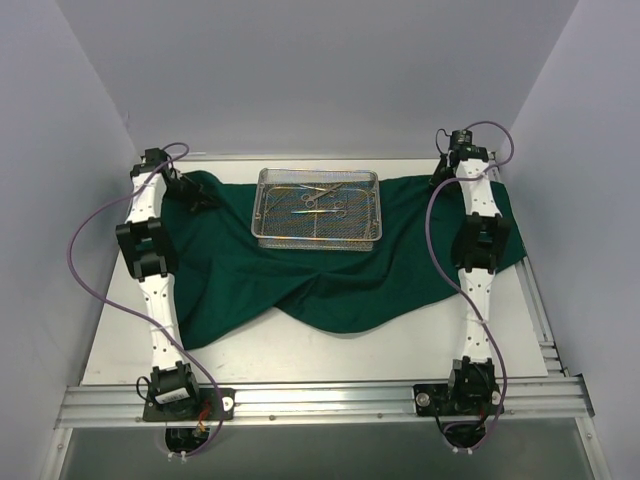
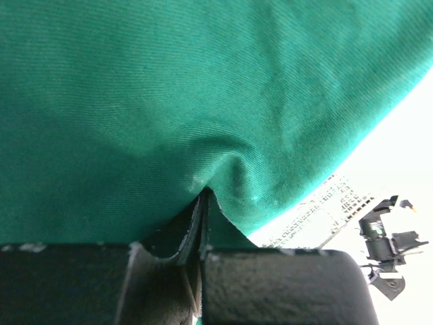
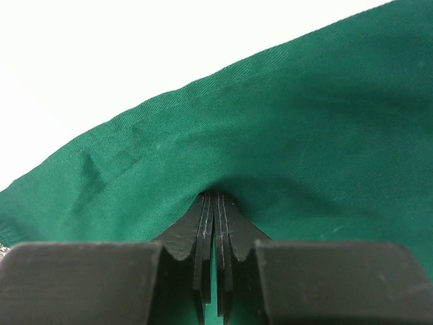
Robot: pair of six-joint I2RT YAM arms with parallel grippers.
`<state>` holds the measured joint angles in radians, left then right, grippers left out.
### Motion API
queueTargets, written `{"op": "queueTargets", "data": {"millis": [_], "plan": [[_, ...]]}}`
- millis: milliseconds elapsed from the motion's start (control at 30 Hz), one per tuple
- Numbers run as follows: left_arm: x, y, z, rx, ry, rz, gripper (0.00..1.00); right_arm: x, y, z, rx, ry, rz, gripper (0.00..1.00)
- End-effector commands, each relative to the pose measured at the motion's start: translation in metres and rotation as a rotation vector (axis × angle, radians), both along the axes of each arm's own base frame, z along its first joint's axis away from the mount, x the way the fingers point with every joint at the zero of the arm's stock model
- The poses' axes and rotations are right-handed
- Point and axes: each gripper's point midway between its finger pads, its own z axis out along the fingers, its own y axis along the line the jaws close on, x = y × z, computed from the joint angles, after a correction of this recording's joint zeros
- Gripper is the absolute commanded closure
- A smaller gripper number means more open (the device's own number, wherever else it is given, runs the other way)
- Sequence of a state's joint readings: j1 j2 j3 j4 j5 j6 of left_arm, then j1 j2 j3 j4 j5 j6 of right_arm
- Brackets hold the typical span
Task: Open and lay out the surgical kit
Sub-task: Smooth out the surgical kit at the center of the board.
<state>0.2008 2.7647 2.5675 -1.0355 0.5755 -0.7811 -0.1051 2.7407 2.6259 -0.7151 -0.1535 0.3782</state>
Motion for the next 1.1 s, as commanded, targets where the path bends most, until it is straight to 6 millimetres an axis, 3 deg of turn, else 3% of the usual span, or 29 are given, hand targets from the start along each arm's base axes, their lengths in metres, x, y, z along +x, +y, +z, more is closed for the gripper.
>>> {"op": "queueTargets", "data": {"millis": [0, 133, 267, 367, 533, 700, 733, 767, 800, 833, 867, 900, 933, 1000, 1033, 1067], "plan": [[-0.009, 0.052, -0.037, 0.224, 0.041, 0.032, 0.98, -0.045, -0.033, -0.079, -0.104, 0.227, -0.006, 0.99], [-0.006, 0.067, -0.028, 0.228, 0.026, 0.052, 0.98, -0.035, -0.042, -0.075, -0.103, 0.186, -0.012, 0.98], [-0.007, 0.087, -0.043, 0.239, 0.048, 0.093, 0.98, -0.016, -0.053, -0.07, -0.084, 0.107, -0.067, 1.0], [0.002, 0.087, -0.05, 0.188, 0.025, 0.115, 0.98, -0.001, -0.048, -0.07, -0.03, 0.049, -0.075, 1.0], [0.016, 0.09, -0.045, 0.168, -0.025, 0.148, 0.98, 0.016, -0.036, -0.058, 0.004, -0.022, -0.058, 1.0], [0.02, 0.086, -0.003, 0.163, -0.092, 0.137, 0.98, 0.033, -0.023, -0.016, 0.025, -0.121, -0.019, 1.0], [0.018, 0.083, 0.005, 0.171, -0.1, 0.119, 0.97, 0.037, -0.023, 0.007, 0.026, -0.16, -0.017, 1.0], [0.018, 0.083, 0.027, 0.191, -0.128, 0.115, 0.95, 0.036, -0.02, 0.015, 0.031, -0.166, -0.015, 0.98], [0.015, 0.08, 0.037, 0.203, -0.136, 0.103, 0.91, 0.036, -0.02, 0.026, 0.029, -0.179, -0.015, 0.84], [0.008, 0.075, 0.038, 0.219, -0.128, 0.072, 0.87, 0.037, -0.02, 0.06, 0.021, -0.231, -0.021, 0.79], [0.005, 0.073, 0.065, 0.242, -0.165, 0.062, 0.85, 0.034, -0.021, 0.073, 0.019, -0.242, -0.034, 0.75], [-0.003, 0.073, 0.07, 0.269, -0.151, 0.055, 0.83, 0.026, -0.023, 0.071, 0.022, -0.219, -0.048, 0.66], [-0.008, 0.072, 0.094, 0.304, -0.19, 0.035, 0.79, 0.023, -0.023, 0.102, 0.019, -0.264, -0.054, 0.61], [-0.021, 0.065, 0.096, 0.353, -0.178, -0.003, 0.76, 0.013, -0.02, 0.108, 0.017, -0.255, -0.047, 0.51], [-0.025, 0.061, 0.115, 0.373, -0.212, -0.011, 0.76, 0.006, -0.019, 0.121, 0.006, -0.257, -0.04, 0.48], [-0.028, 0.058, 0.117, 0.385, -0.212, -0.021, 0.75, 0.001, -0.018, 0.124, 0.004, -0.243, -0.041, 0.46]]}}
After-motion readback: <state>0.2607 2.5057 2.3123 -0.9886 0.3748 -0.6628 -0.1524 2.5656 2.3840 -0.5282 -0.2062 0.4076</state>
